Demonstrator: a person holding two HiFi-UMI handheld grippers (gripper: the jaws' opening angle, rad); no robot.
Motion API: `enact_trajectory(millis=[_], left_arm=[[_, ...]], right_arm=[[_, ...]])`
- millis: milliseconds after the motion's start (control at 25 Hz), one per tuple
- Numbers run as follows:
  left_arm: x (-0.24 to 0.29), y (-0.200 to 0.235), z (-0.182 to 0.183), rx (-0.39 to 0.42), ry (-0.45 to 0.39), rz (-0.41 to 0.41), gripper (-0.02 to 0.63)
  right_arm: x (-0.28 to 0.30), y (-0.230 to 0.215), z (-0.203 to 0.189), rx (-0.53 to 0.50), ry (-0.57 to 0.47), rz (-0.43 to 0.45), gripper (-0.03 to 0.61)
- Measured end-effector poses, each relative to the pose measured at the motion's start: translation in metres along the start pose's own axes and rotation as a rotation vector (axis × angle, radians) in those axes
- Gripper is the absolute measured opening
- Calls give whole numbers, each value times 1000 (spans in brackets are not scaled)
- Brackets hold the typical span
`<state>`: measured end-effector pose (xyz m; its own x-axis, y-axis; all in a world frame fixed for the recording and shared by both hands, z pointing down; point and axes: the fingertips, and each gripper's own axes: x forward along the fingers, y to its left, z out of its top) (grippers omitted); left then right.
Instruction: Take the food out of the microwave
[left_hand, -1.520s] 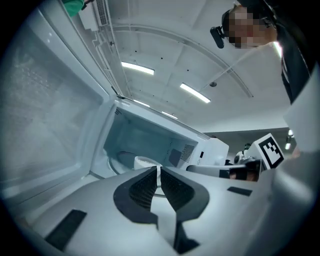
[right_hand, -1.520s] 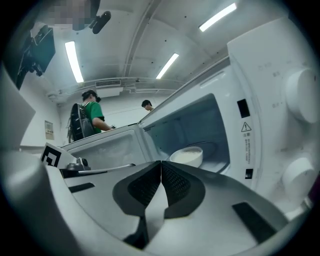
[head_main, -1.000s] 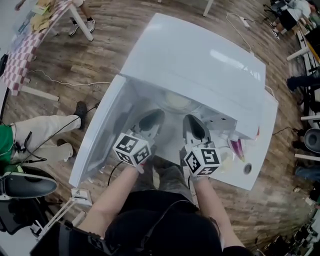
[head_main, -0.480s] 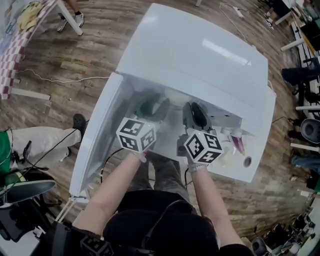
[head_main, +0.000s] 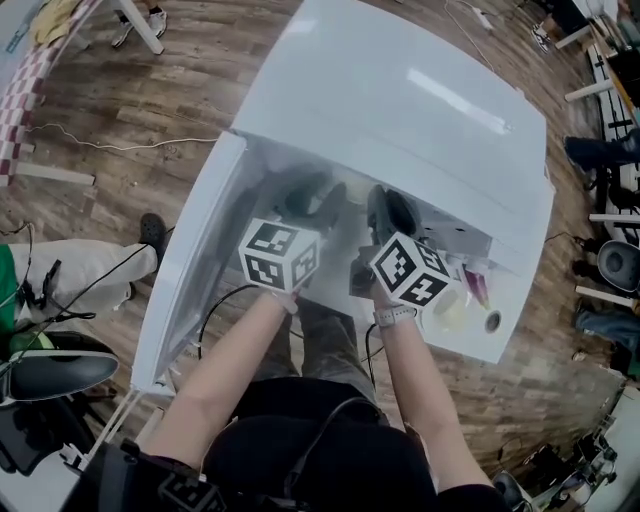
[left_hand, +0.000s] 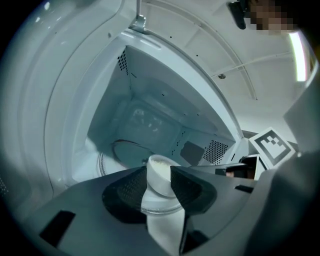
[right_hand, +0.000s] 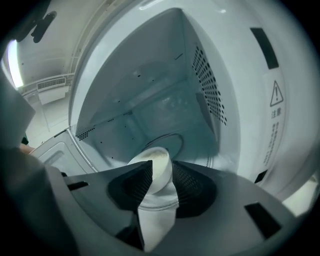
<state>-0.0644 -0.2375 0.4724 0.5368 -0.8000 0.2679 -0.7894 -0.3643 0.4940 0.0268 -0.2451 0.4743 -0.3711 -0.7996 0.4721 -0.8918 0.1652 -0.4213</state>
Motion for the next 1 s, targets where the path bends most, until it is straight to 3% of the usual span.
enact_trajectory(millis=[400, 720, 1000], left_arm=[[8, 7, 4, -12, -3, 63, 137], [13, 12, 10, -97, 41, 78, 137], [6, 17, 8, -108, 43, 109, 137]], right_arm=[[13, -2, 0, 49, 28, -9, 127], [17, -2, 2, 73, 42, 6, 127], [14, -6, 1, 113, 46, 19, 121]])
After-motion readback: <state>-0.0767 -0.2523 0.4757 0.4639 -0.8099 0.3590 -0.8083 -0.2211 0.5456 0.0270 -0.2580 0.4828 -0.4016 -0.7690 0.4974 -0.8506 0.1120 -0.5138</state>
